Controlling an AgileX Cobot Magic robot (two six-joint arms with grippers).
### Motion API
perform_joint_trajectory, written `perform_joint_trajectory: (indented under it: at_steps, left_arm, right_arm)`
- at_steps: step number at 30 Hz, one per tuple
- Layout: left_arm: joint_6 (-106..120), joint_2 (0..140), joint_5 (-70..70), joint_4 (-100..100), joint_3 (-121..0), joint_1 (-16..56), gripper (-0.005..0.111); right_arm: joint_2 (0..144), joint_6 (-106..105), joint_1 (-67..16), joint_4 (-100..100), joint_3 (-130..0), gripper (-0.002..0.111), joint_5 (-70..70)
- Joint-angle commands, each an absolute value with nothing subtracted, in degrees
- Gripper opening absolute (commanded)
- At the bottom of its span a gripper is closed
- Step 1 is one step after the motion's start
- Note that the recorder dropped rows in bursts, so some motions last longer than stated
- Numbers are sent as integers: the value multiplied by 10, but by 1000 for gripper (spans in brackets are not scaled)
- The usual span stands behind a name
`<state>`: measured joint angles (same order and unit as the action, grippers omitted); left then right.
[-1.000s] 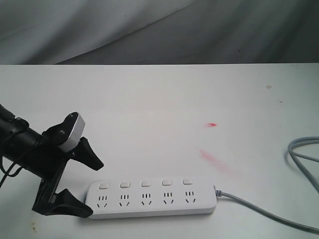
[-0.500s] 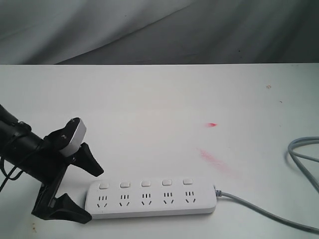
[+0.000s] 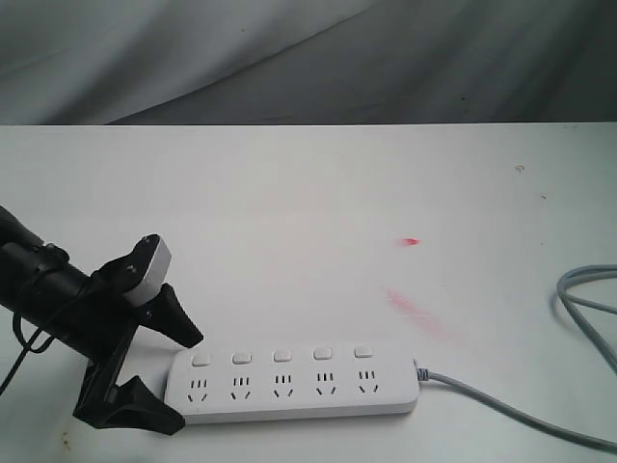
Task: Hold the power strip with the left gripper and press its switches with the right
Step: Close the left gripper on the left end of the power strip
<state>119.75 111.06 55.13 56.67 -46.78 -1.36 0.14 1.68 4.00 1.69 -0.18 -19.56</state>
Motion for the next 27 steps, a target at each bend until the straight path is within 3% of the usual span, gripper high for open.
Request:
perform_joint_trajectory:
  at_steps: [1,10,12,18,27]
  left_arm:
    - [1200,1120,552,577,-468,-10,105]
    - [1200,1121,548,577,-468,-10,103]
    - [1200,1121,548,577,-468,-10,98]
    - [1200,1121,548,577,-468,-10,67]
    - [1200,1121,548,577,-468,-10,64]
  right_arm:
    - [0,18,46,17,0,3,-193]
    - [0,18,46,17,0,3,-193]
    - [0,18,46,17,0,3,-193]
    - [0,18,46,17,0,3,-193]
    - [0,18,46,17,0,3,-193]
